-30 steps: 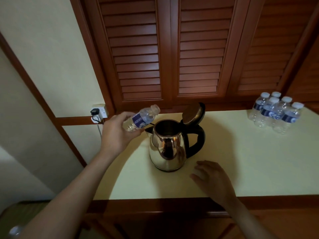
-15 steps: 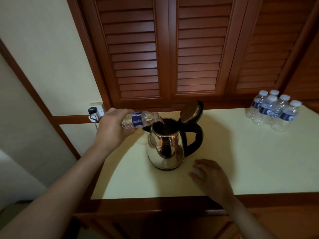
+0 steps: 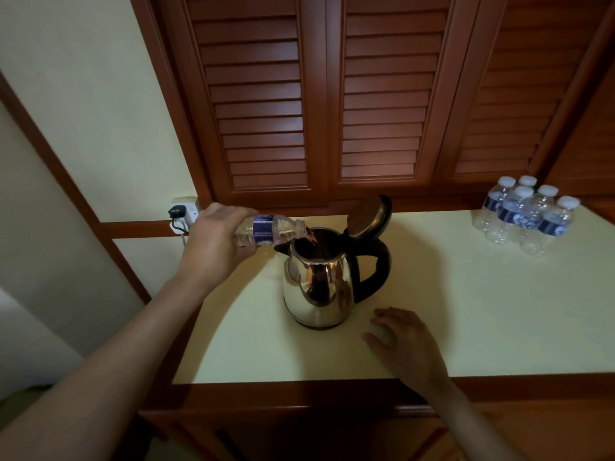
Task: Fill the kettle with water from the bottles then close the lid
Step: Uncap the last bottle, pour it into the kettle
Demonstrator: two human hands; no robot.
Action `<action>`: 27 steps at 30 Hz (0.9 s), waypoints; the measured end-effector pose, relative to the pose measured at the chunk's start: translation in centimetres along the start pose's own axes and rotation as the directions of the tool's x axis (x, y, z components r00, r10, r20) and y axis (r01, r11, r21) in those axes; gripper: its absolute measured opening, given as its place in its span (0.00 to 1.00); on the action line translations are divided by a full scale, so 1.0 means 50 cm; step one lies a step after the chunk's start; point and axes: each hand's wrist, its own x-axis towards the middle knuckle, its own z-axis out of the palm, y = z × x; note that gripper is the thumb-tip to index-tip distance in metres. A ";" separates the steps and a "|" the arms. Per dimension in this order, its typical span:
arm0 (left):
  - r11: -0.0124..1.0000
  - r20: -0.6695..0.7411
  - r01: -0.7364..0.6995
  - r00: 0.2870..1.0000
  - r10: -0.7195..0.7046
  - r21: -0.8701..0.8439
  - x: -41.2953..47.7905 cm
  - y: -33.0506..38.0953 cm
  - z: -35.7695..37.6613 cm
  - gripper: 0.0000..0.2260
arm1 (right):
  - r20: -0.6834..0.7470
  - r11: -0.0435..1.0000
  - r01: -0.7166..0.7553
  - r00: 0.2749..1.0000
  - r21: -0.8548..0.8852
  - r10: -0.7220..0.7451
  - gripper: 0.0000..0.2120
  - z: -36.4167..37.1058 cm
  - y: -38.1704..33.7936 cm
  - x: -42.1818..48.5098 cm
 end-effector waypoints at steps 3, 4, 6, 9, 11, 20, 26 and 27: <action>1.000 -0.010 -0.010 1.000 0.010 0.006 0.001 0.003 -0.003 0.23 | 0.016 1.000 -0.013 1.000 0.003 0.013 0.14 0.000 0.003 -0.003; 1.000 -0.010 -0.011 1.000 0.011 0.007 0.001 0.004 -0.004 0.24 | 0.022 1.000 -0.009 1.000 0.001 0.009 0.14 0.000 0.003 -0.003; 1.000 -0.011 -0.014 1.000 0.014 0.008 0.002 0.005 -0.005 0.24 | 0.025 1.000 -0.001 1.000 -0.004 0.001 0.13 0.000 0.002 -0.002; 1.000 -0.009 -0.018 1.000 0.018 0.012 0.003 0.005 -0.007 0.25 | 0.014 1.000 -0.002 1.000 -0.006 0.002 0.13 -0.001 -0.002 -0.001; 1.000 -0.006 -0.020 1.000 0.020 0.018 0.005 0.005 -0.007 0.25 | 0.008 1.000 -0.003 1.000 -0.010 0.003 0.14 -0.002 -0.005 -0.001; 0.995 0.016 -0.090 0.996 0.089 0.043 0.015 0.003 -0.002 0.26 | 0.008 1.000 -0.001 1.000 0.000 0.001 0.13 -0.003 -0.003 -0.002; 0.992 0.015 -0.115 0.993 0.114 0.053 0.021 -0.002 0.000 0.26 | 0.046 1.000 -0.019 0.999 -0.003 0.019 0.15 0.004 0.008 -0.003; 0.992 0.014 -0.115 0.993 0.115 0.053 0.022 -0.002 -0.001 0.26 | 0.043 1.000 -0.025 0.999 -0.001 0.025 0.14 0.005 0.008 -0.003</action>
